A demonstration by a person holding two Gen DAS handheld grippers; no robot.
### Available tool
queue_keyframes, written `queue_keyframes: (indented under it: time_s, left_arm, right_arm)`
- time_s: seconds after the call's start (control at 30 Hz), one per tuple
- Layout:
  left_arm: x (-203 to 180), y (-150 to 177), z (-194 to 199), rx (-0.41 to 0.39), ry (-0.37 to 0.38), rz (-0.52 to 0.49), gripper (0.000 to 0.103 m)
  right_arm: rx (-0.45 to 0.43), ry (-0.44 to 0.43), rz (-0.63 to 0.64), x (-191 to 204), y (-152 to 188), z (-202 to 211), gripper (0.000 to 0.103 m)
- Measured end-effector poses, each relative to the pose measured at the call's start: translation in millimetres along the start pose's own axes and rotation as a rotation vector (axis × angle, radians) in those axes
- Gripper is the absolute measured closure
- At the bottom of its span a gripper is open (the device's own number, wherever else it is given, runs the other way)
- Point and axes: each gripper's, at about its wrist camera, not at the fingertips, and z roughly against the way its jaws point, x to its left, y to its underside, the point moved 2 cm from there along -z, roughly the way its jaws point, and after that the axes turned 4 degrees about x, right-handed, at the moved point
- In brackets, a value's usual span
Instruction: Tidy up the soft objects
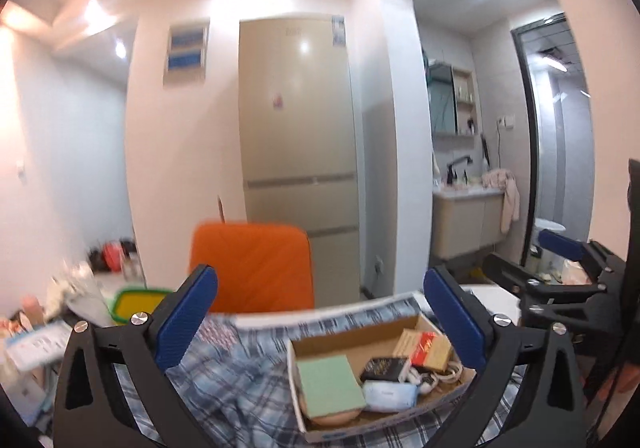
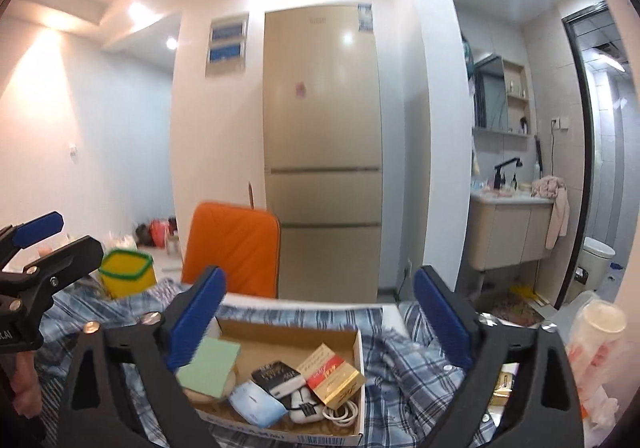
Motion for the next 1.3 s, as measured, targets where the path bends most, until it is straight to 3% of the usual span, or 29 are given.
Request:
queue_keyframes:
  time_s: [0.13, 0.4, 0.73, 0.87, 1.0, 1.13, 1.3]
  left_arm:
    - [3.5, -9.0, 23.0, -0.059, -0.007, 0.002, 0.0]
    - [-2.8, -6.3, 55.9, -0.112, 0.0, -0.019, 0.0]
    - [-2.7, 42.2, 71.5, -0.142, -0.003, 0.026, 0.0]
    - [-10.2, 65.5, 66.3, -0.121, 0.014, -0.004, 0.0]
    - [-14.5, 89.6, 64.4, -0.116, -0.022, -0.035, 0.0]
    - [-7.7, 96.7, 57.4, -0.079, -0.022, 0.001, 0.0]
    - [-5.1, 101.3, 62.4, -0.088, -0.043, 0.018, 0.0]
  right_arm:
    - [-0.079, 0.018, 0.021, 4.5, -15.6, 33.0, 0.0]
    - [-0.139, 0.013, 0.016, 9.0, -19.1, 78.3, 0.0]
    - [-0.14, 0.055, -0.004, 6.8, 19.8, 101.6, 0.0]
    - [-0.135, 0.062, 0.018, 10.7, 41.3, 101.3, 0.0]
    - [-0.126, 0.085, 0.039, 12.7, 63.3, 99.4, 0.0]
    - [-0.092, 0.087, 0.044, 11.2, 77.6, 96.1, 0.0]
    - [-0.063, 0.084, 0.066, 15.2, 91.7, 92.1, 0.0]
